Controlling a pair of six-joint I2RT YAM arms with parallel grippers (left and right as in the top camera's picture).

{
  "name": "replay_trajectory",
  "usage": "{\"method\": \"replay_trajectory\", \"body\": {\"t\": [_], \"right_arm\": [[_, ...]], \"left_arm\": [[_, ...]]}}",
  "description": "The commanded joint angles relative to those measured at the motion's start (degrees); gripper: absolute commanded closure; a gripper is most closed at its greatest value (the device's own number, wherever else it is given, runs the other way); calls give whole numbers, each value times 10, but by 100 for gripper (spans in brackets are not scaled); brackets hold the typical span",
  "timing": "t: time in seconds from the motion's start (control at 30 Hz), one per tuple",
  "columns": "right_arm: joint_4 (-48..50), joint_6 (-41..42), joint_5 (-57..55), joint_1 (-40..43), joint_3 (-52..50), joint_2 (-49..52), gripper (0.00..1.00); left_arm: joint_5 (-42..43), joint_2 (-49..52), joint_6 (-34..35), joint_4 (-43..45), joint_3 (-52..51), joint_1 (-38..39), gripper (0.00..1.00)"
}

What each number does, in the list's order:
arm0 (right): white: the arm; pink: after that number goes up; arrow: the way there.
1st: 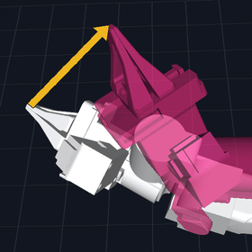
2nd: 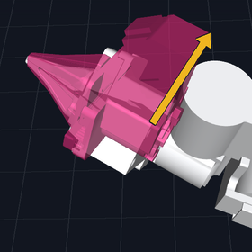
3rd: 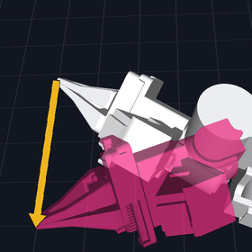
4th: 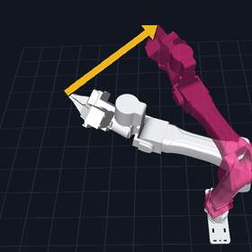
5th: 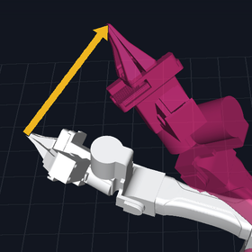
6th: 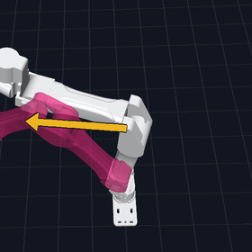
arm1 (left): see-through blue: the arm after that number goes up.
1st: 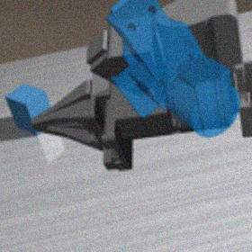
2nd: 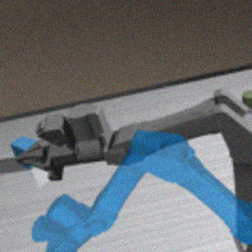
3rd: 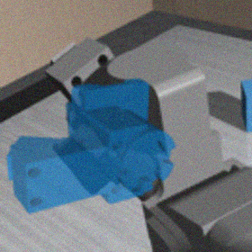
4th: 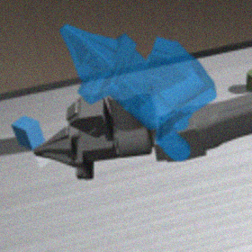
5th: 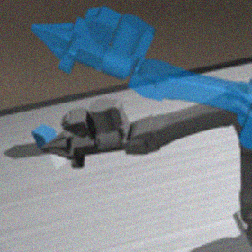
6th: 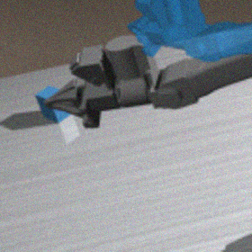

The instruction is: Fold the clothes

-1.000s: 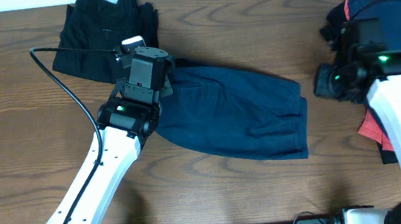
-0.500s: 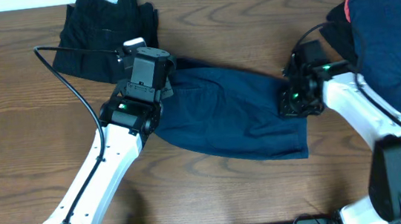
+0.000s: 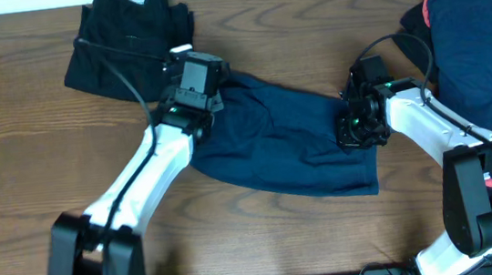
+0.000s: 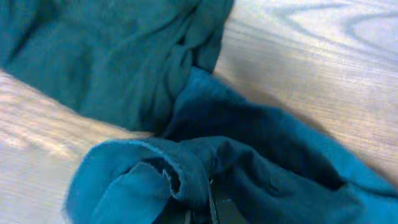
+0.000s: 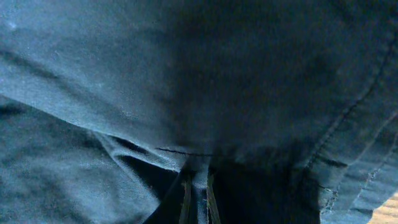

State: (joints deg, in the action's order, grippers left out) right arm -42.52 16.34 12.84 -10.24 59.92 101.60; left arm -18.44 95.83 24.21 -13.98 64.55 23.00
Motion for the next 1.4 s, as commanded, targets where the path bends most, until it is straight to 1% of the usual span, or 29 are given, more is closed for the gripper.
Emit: {"method": "replay_trajectory", "body": {"t": [0.0,0.13,0.17,0.2,0.23,0.3,0.33,0.4,0.5,0.77,0.9,0.93,1.03,1.1,1.23,1.3,1.37], "right_arm": [[0,7,-6,-3,-2,3,90],[0,8,-7,-3,-2,3,90],[0,8,-6,-3,-2,3,90],[1,8,-6,-3,-2,3,90],[1,8,-7,-3,-2,3,90],[4,8,-11,-3,-6,3,89],[5,10,-16,-3,-9,3,88],[8,22,-40,-3,-16,3,88],[24,21,-72,0,-32,3,87],[117,13,-139,46,-51,17,85],[184,-24,-139,80,-51,53,83],[208,-45,-139,88,-51,68,83],[275,-103,-138,103,-50,107,78],[312,-139,-119,110,-40,130,74],[309,-171,-81,112,12,136,69],[274,-183,-70,112,62,133,67],[215,-188,-61,112,122,132,66]], "left_arm": [[0,37,7,37,2,-2,94],[-2,82,7,85,2,-3,93],[-2,89,7,92,2,-4,91],[-2,95,7,99,2,-5,74],[-2,98,7,103,2,-7,55],[-2,97,5,102,2,-14,9],[-2,94,0,102,2,-16,2],[-1,83,-16,95,3,-24,2],[0,59,-17,53,15,-36,2],[0,-9,-17,-49,18,-57,2],[0,-14,-17,-73,18,-57,2],[0,-14,-17,-81,18,-57,2],[2,-14,-17,-98,18,-57,2],[18,-14,-17,-104,18,-57,2],[67,-14,-17,-106,18,-57,2],[80,-14,-17,-101,18,-57,2],[91,-14,-18,-95,18,-57,2]]}}
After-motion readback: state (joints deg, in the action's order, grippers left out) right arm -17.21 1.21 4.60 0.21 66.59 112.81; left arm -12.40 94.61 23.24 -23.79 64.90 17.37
